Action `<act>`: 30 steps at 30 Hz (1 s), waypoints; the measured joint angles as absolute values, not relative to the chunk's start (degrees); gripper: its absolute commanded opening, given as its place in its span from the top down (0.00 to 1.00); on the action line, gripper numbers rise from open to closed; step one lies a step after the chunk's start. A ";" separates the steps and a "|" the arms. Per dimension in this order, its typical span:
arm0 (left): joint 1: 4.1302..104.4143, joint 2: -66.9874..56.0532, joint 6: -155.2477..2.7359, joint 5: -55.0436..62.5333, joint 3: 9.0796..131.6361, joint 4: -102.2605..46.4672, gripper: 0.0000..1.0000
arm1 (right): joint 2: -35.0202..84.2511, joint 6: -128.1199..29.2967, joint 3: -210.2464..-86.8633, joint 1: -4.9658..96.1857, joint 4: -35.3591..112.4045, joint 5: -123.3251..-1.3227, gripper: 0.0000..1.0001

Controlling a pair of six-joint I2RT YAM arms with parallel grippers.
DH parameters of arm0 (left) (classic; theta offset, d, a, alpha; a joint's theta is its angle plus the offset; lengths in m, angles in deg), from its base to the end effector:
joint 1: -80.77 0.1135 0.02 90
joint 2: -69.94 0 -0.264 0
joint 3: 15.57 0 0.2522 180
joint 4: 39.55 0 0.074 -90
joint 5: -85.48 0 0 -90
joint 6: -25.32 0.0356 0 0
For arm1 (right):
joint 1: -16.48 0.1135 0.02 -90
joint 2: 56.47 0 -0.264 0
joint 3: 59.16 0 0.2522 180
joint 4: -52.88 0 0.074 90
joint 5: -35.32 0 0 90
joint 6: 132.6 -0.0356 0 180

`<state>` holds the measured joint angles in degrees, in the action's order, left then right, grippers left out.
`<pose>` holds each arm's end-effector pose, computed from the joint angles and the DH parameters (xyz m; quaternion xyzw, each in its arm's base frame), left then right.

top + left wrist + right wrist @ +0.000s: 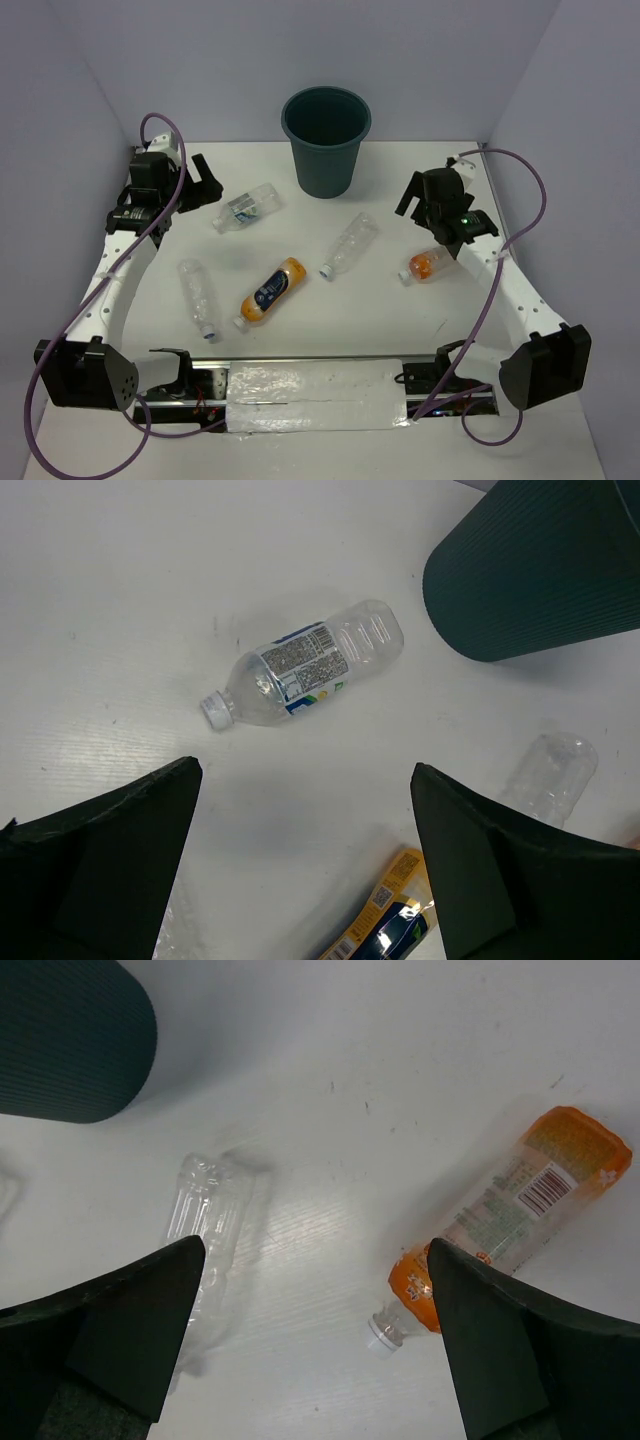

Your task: Put the plastic bottles in the bin

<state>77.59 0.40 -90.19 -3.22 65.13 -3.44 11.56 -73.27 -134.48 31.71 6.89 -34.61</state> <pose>0.2740 -0.0160 0.3634 -0.1573 0.8283 -0.1425 0.5185 0.2495 0.0553 0.3232 0.1940 0.8695 0.0216 0.4538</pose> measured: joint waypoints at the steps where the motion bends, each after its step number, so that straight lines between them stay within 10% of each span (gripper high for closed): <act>1: 77.59 0.40 -90.19 -3.24 65.13 -3.47 0.01 | 11.48 -73.38 -134.22 31.71 6.89 -34.28 0.00; 30: 77.59 0.42 -90.04 -4.92 65.15 -1.76 0.00 | 4.81 -85.93 -112.82 5.76 14.30 -51.11 0.00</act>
